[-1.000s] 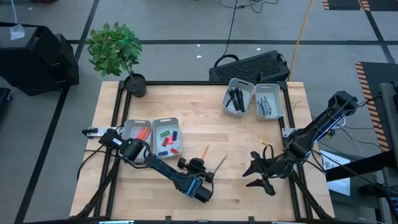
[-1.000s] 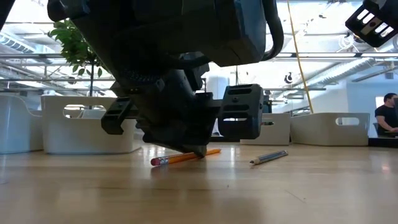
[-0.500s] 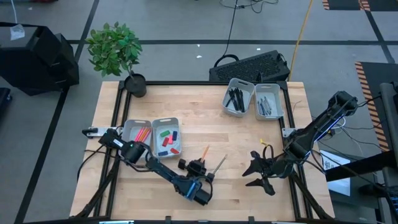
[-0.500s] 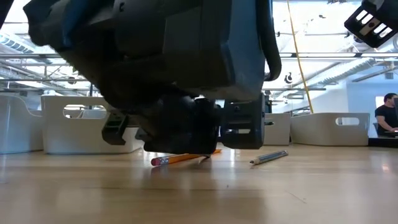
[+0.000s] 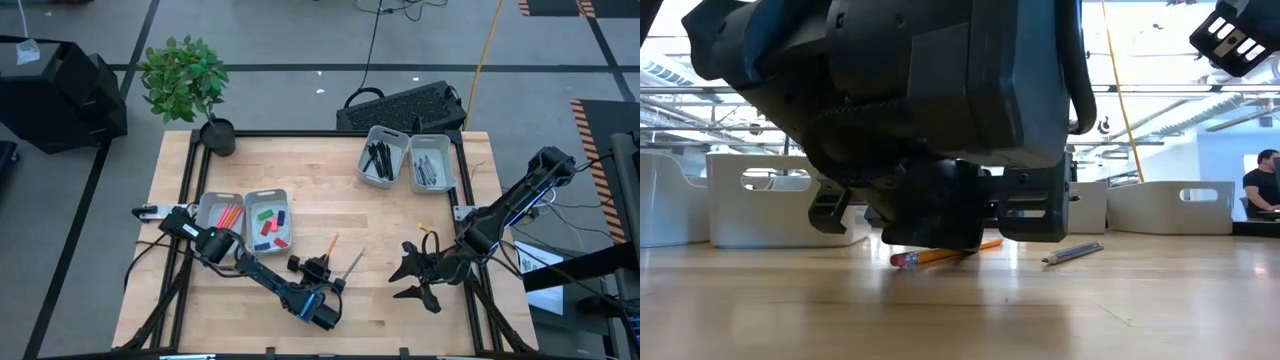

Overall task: Sort crayons/erasers/pens/pencils in bins
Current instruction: Put the yellow pencil into the bottom left gray bin, then put the black pencil into the bottom left gray bin

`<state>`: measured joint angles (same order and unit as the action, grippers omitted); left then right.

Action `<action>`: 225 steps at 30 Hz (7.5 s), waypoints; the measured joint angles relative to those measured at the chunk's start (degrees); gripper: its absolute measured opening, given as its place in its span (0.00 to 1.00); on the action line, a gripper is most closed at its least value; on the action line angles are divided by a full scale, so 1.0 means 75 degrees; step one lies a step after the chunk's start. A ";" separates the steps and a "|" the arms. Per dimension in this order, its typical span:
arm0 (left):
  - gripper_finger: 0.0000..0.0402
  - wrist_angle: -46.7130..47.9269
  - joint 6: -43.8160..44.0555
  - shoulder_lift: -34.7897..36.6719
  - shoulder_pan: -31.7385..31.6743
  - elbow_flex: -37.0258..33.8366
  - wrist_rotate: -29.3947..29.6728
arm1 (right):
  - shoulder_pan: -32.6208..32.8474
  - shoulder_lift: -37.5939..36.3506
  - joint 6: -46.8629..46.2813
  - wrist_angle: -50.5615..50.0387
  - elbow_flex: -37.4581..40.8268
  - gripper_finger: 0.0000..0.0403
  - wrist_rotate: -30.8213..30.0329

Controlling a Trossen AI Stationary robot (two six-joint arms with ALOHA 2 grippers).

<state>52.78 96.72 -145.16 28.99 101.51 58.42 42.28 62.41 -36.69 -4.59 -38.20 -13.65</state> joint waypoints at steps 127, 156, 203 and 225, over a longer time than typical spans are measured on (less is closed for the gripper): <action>0.30 0.2499 -0.0075 0.8714 -0.2035 -0.7555 -0.4822 | -0.0359 -0.0017 -0.1215 0.0874 -0.0006 0.50 -0.0536; 0.05 0.1860 -0.0678 0.8713 -0.2457 -0.7467 -0.5144 | -0.0321 -0.0019 -0.1134 0.0873 -0.0006 0.50 -0.0536; 0.34 -0.2873 -0.3752 0.6173 0.0533 -0.3212 -0.2380 | -0.0235 -0.0020 0.0097 0.0310 0.0000 0.50 0.0457; 0.49 -0.3199 -0.4502 0.1161 -0.0464 0.0647 -0.2523 | 0.0930 -0.0020 0.0749 0.0263 0.0000 0.50 0.0020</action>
<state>28.79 62.96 -136.45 25.51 106.37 39.50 49.25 62.26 -31.07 -2.61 -38.20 -13.50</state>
